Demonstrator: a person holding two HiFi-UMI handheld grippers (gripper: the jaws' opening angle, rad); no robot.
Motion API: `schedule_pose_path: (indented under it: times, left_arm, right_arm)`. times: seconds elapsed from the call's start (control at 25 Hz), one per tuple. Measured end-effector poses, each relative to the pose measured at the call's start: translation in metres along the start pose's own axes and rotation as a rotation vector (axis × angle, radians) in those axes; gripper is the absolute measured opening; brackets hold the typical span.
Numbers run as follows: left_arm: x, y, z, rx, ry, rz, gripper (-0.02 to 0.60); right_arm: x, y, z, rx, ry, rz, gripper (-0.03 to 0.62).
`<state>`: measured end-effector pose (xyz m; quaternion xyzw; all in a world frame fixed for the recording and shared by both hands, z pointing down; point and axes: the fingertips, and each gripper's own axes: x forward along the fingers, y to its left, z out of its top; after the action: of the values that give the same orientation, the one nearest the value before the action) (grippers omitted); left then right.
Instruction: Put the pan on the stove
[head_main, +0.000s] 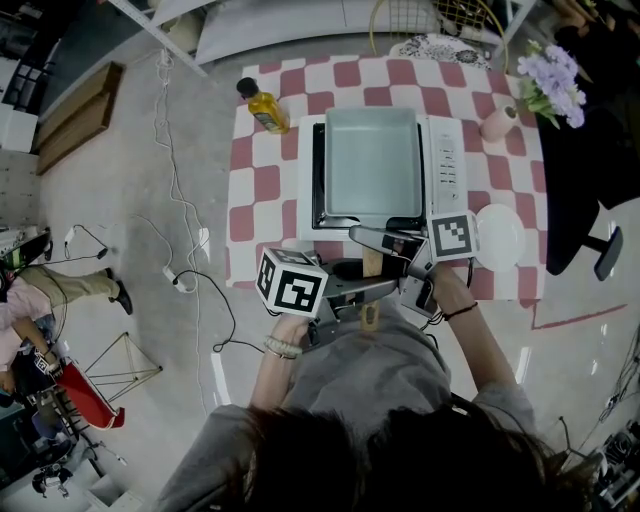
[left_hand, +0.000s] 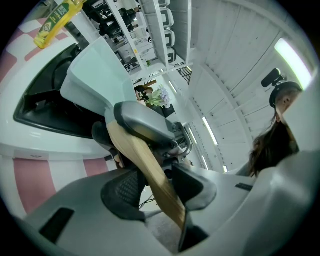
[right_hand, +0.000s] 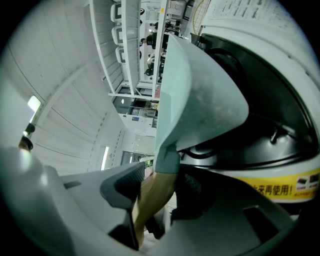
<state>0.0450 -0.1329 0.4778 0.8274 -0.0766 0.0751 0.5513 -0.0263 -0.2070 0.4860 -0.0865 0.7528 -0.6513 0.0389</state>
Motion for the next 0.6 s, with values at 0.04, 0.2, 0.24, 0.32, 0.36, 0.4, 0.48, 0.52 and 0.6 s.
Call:
schedule_pose_path:
  times: [0.04,0.2,0.24,0.32,0.36,0.4,0.48,0.52,0.6]
  left_arm:
    - [0.0002,0.0006,-0.0006,0.0,0.0,0.0,0.172]
    - [0.0,0.0025,-0.0021,0.004,0.003,0.003,0.172]
    - [-0.0001,0.0027,-0.0023,0.005,0.003,0.004,0.172]
    - [-0.0005,0.0029,-0.0024,0.007,0.002,0.004,0.173]
    - [-0.0007,0.003,-0.0025,0.007,0.0,0.004,0.172]
    - [-0.0009,0.0032,-0.0028,0.006,-0.002,0.003,0.173]
    - [-0.0008,0.0034,-0.0032,0.005,-0.005,0.002,0.173]
    - [-0.0008,0.0035,-0.0032,0.006,-0.007,0.002,0.173]
    - [-0.0012,0.0037,-0.003,0.007,-0.009,0.001,0.173]
  right_arm:
    - [0.0,-0.0004,-0.0003,0.001,-0.001,0.0,0.181]
    - [0.0005,-0.0016,-0.0006,-0.008,-0.004,0.002,0.181]
    - [0.0006,-0.0017,-0.0006,-0.01,-0.004,0.002,0.181]
    - [0.0009,-0.0014,-0.0006,-0.008,-0.006,0.003,0.181]
    - [0.0013,-0.0013,-0.0006,-0.007,-0.007,0.005,0.181]
    - [0.0015,-0.0012,-0.0006,-0.006,-0.008,0.007,0.181]
    - [0.0019,-0.0011,-0.0007,-0.004,-0.011,0.011,0.181]
    - [0.002,-0.0011,-0.0008,-0.004,-0.012,0.013,0.181]
    - [0.0018,-0.0017,-0.0009,-0.008,-0.012,0.012,0.181]
